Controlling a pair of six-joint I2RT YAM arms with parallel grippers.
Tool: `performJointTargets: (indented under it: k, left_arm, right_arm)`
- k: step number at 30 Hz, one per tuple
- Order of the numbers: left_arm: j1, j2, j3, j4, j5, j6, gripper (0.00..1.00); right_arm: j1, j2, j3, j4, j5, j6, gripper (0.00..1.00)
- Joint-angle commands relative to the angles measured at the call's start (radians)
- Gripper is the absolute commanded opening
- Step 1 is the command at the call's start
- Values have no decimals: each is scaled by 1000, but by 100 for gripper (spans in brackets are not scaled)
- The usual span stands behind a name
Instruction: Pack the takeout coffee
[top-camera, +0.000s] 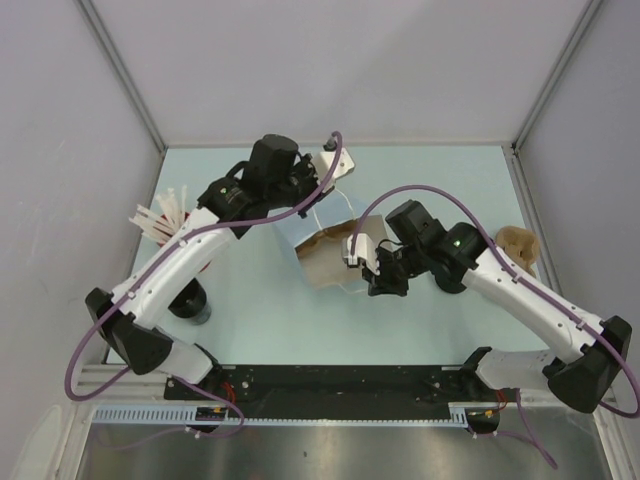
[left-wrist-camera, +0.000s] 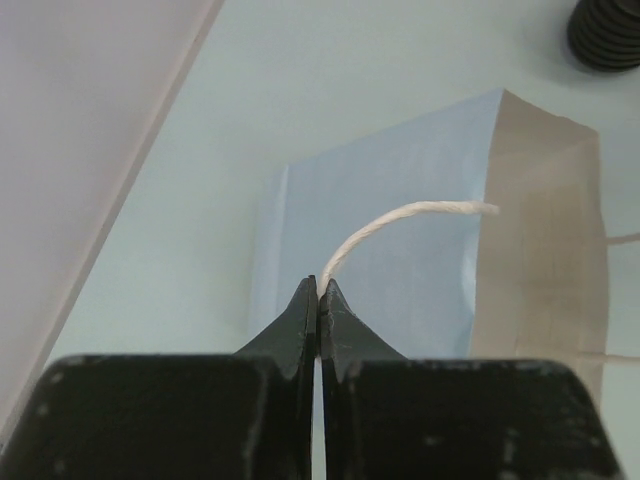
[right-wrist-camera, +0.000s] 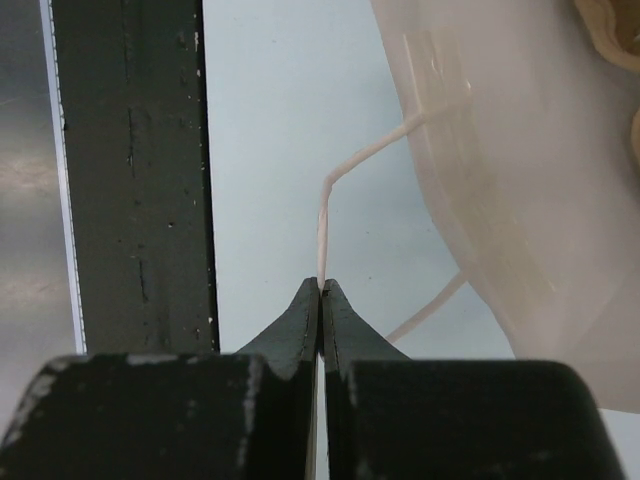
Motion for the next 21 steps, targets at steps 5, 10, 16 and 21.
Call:
performJointTargets:
  k: [5, 10, 16, 21]
  left_arm:
    - [2, -77, -12, -43, 118, 39, 0]
    - [19, -57, 12, 39, -43, -26, 0]
    - [129, 46, 229, 16, -63, -193, 0]
    - [145, 92, 224, 7, -97, -232, 0]
  right_arm:
    - [14, -36, -10, -11, -17, -14, 0]
    - [14, -85, 7, 126, 124, 50, 0]
    - [-45, -38, 252, 222, 337, 142, 0]
    - [-87, 23, 501, 288, 397, 255, 0]
